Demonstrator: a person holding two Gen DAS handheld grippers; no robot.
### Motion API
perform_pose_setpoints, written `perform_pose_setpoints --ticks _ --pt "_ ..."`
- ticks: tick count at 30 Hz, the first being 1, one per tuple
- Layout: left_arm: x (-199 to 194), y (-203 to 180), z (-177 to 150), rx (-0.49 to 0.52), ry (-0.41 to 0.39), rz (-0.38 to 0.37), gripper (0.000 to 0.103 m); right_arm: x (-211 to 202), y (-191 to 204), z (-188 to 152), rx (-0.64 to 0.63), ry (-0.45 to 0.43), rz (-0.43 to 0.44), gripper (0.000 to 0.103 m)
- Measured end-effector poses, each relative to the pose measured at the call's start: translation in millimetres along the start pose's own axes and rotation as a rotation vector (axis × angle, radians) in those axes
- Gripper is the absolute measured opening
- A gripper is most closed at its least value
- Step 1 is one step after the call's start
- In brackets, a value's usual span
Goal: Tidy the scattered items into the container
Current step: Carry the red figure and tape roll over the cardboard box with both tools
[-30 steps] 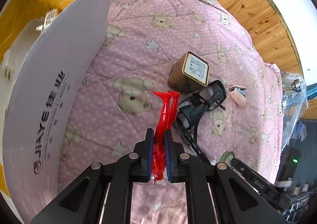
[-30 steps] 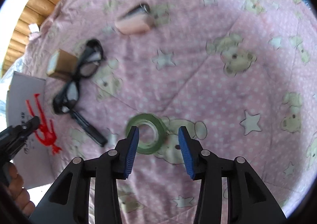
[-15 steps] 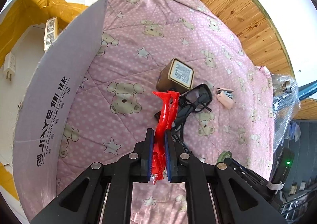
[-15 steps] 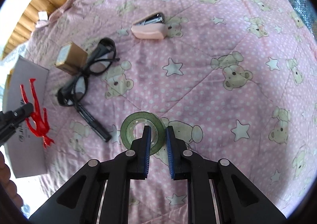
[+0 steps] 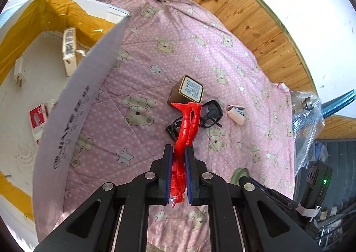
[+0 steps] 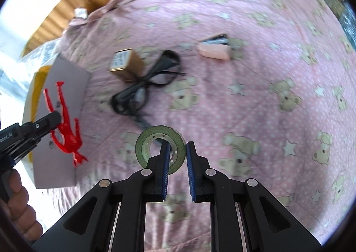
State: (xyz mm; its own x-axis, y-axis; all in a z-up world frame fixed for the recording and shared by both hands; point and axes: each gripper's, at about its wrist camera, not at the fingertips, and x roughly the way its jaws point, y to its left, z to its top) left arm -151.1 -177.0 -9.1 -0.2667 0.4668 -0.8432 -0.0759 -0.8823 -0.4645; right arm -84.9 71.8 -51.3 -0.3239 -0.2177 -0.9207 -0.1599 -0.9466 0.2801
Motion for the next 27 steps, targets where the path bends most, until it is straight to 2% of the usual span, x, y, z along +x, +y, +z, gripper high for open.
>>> perform_pose_setpoints --ticks 16,27 --pt "-62.2 32.0 -8.4 -0.046 -0.100 0.013 0.011 -12.3 97.9 -3.7 -0.168 -0.034 0.073 0.016" --pt "-99.3 69.4 -15.8 -0.115 -0.144 -0.003 0.011 -18.4 160.5 -6.6 -0.258 -0.044 0.121 0.016"
